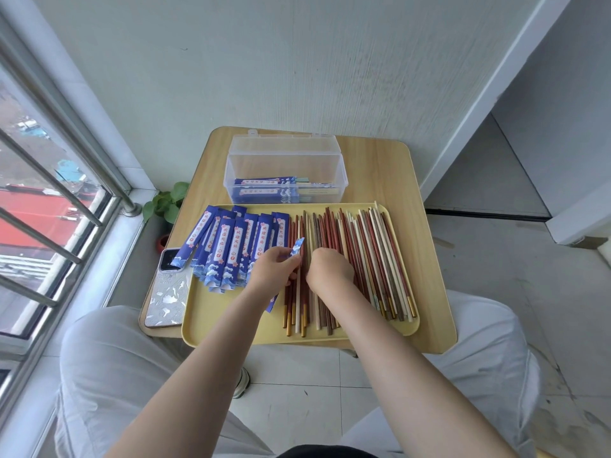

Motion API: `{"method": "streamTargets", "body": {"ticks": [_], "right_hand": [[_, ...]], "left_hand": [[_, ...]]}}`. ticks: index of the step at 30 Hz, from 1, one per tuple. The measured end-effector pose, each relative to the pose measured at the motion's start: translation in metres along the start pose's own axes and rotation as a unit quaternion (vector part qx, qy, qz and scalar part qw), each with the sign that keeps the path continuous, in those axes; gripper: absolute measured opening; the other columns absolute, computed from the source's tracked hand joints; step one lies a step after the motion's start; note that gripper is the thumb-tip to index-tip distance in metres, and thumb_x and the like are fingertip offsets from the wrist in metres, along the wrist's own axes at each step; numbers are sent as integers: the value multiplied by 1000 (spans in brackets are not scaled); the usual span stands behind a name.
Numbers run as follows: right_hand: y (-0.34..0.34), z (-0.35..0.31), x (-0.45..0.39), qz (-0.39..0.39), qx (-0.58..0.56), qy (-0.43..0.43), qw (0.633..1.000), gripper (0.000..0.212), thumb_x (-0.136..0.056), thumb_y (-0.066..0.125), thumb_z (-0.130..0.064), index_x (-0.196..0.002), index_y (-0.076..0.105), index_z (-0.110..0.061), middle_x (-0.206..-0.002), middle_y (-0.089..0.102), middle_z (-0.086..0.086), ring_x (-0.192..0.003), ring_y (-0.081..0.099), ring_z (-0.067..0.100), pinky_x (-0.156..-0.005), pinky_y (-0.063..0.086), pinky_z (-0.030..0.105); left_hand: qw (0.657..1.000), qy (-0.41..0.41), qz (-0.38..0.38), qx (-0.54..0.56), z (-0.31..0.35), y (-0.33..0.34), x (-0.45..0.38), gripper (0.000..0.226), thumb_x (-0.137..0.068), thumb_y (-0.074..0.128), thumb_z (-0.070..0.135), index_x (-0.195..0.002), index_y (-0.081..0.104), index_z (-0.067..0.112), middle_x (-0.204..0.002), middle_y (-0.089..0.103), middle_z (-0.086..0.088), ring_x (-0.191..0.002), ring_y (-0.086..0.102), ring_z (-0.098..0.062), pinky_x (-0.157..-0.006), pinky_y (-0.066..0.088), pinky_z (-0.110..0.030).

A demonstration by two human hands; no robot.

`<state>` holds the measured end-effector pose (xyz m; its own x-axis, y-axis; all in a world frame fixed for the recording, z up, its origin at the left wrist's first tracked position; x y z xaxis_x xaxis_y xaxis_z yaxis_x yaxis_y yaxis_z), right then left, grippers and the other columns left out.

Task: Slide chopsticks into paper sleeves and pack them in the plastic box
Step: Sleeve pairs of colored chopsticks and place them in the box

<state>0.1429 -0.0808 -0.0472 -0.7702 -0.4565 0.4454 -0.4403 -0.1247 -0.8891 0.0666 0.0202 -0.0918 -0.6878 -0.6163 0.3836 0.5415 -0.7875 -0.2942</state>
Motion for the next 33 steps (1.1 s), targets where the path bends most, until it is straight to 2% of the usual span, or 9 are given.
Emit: {"method": "streamTargets", "body": {"ticks": [7,10,12,15,19,21,26,30,33], "right_hand": [[5,1,-5,-19,-59,23,998,23,-95,58,-4,-118,61,-5,-110,64,11,-95,66,28,-69,51,32],[6,4,-7,-17,-101,41,994,15,-94,61,-9,-109,61,-7,-95,62,8,-83,63,26,-62,49,30],[9,5,-9,-15,-139,48,989,11,-94,65,-18,-97,59,-10,-84,61,5,-74,62,24,-52,44,28],[10,12,-10,-13,-204,47,978,27,-88,69,-34,-84,55,-12,-79,65,4,-68,64,21,-50,44,27],[-9,29,-6,-18,-278,19,960,28,-85,64,-33,-83,70,-6,-64,68,3,-50,58,14,-53,46,23],[-16,35,-3,-37,-350,-5,936,22,-86,61,-27,-88,71,-7,-66,72,5,-50,59,15,-55,47,25],[-26,42,-2,-94,-591,-63,799,10,-90,58,0,-100,60,-2,-82,75,16,-52,58,18,-42,38,23],[-36,41,2,-107,-643,-111,750,17,-90,59,4,-104,57,-5,-82,73,15,-51,50,14,-43,33,23],[-37,40,0,-101,-652,-117,742,20,-91,60,3,-110,56,-5,-83,72,15,-52,50,13,-43,33,22]], "left_hand": [[1000,-9,5,-11,1,1,3,35,-98,61,32,-129,57,17,-104,70,-4,-86,68,-19,-88,58,-45],[1000,-14,0,-6,2,0,4,32,-98,60,31,-127,58,17,-101,71,-5,-88,67,-21,-91,57,-47],[1000,-18,-3,0,2,1,5,32,-99,59,30,-128,57,16,-106,69,-6,-85,66,-17,-90,58,-43],[1000,-19,-10,8,4,2,7,34,-100,58,29,-130,57,14,-110,68,-5,-82,65,-14,-87,58,-37],[999,-27,-22,28,5,4,9,31,-100,58,27,-128,57,13,-107,69,-7,-80,65,-13,-79,57,-30],[997,-35,-40,56,6,9,11,27,-101,58,23,-125,59,11,-104,70,-9,-80,64,-15,-76,57,-28],[989,-30,-71,126,20,13,20,14,-102,55,19,-111,62,11,-102,71,-13,-81,68,-20,-77,60,-34],[949,-85,-73,294,28,8,20,23,-105,41,17,-114,58,5,-96,72,-17,-80,69,-25,-76,58,-38],[941,-90,-74,318,34,4,20,27,-106,38,20,-116,58,5,-87,72,-14,-74,69,-24,-71,58,-37]]}}
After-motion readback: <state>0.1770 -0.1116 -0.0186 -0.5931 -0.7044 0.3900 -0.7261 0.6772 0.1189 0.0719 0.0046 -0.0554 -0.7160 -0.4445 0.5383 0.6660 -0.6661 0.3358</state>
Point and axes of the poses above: each hand's wrist, its own x-axis away from the middle knuckle, its own y-axis out of the palm, z = x × y, the point moved 6 cm from there along -x, towards the middle knuckle
